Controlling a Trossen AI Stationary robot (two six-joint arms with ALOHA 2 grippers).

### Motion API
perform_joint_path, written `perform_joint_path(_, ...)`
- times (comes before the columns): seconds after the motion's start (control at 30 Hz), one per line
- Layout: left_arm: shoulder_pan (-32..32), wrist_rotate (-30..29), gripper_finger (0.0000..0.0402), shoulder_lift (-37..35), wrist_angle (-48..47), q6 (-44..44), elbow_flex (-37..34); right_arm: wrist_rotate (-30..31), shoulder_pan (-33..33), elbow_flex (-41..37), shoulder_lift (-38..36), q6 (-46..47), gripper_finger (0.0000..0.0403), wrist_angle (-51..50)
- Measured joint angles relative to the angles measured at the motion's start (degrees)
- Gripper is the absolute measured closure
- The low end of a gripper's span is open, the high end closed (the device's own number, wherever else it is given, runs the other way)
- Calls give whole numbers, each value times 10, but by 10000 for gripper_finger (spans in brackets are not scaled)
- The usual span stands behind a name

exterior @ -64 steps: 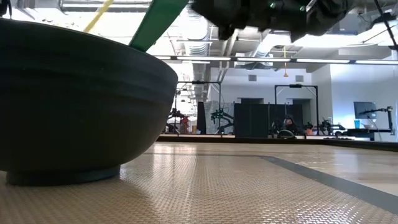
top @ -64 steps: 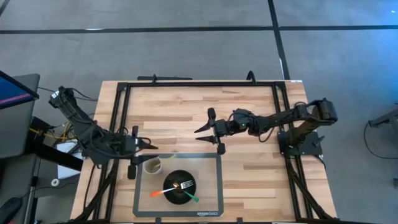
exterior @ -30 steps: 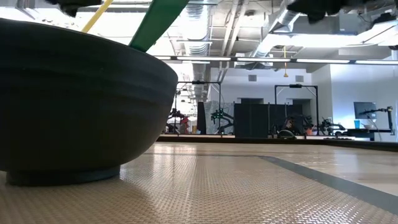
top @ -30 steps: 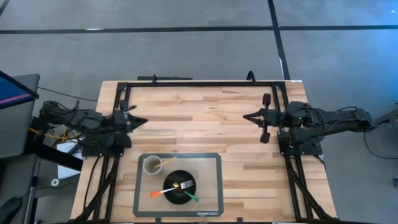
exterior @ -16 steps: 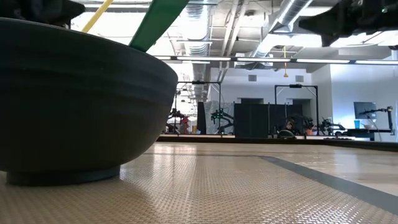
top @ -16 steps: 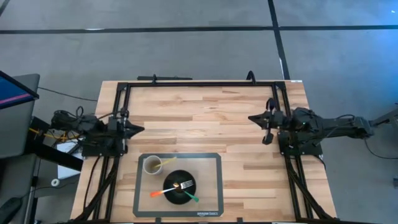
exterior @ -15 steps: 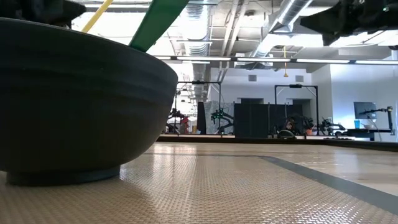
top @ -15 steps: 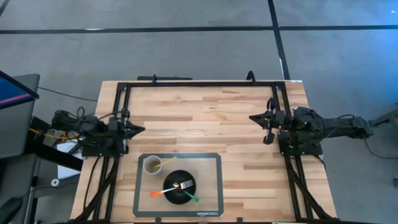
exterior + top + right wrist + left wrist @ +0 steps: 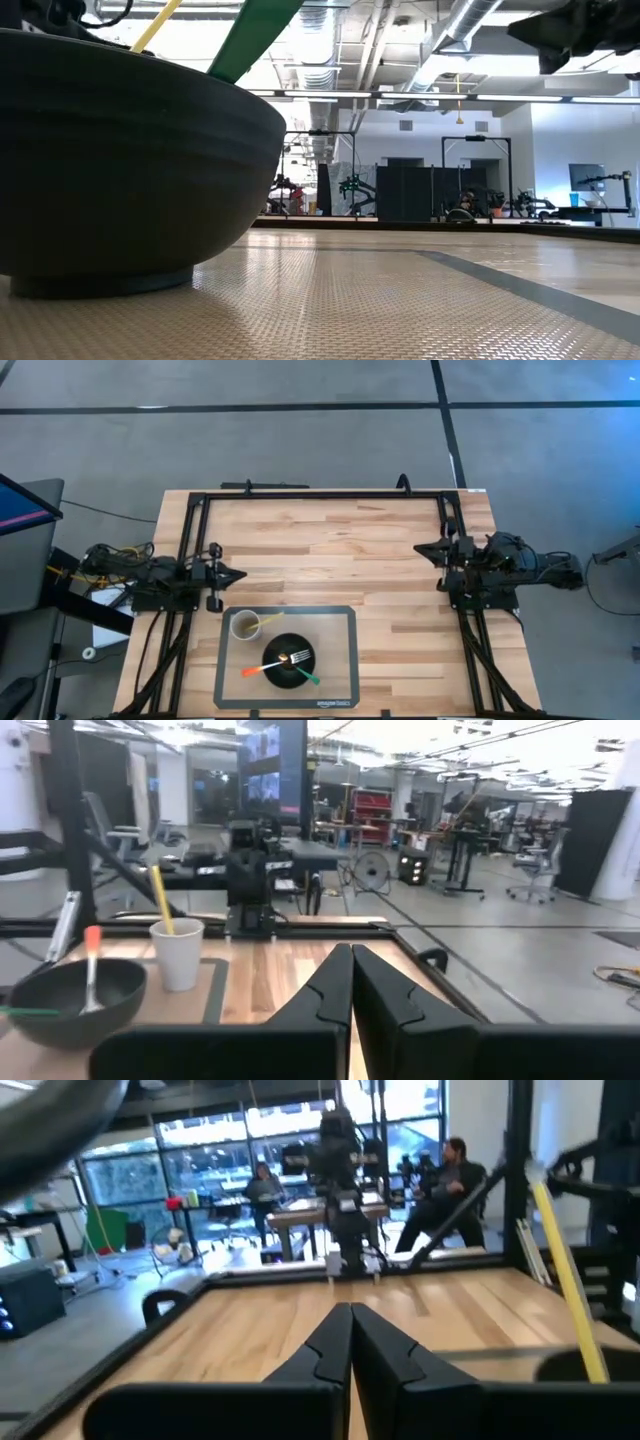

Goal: Pick & Place Utensil
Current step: Return to Home Position

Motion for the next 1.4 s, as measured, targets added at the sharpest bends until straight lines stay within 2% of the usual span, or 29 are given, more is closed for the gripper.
perform_joint_path(0.13,26,10,395,-1,2,0,0,-32,0,-18,-18,13,402,8)
perform_joint_path(0.47,49,8,385,0,2,-36,0,-42,0,-169,-31,48,402,188)
perform_joint_path(0.83,49,8,385,0,2,-38,0,-41,1,-171,-31,59,402,153)
perform_joint_path(1.0,49,8,385,0,2,-38,0,-42,-1,-171,-30,92,402,93)
perform_joint_path(1.13,49,8,385,0,2,-38,0,-42,0,-171,-26,141,401,93)
perform_joint_path(1.4,49,8,385,2,2,-38,0,-42,0,-171,-26,144,401,93)
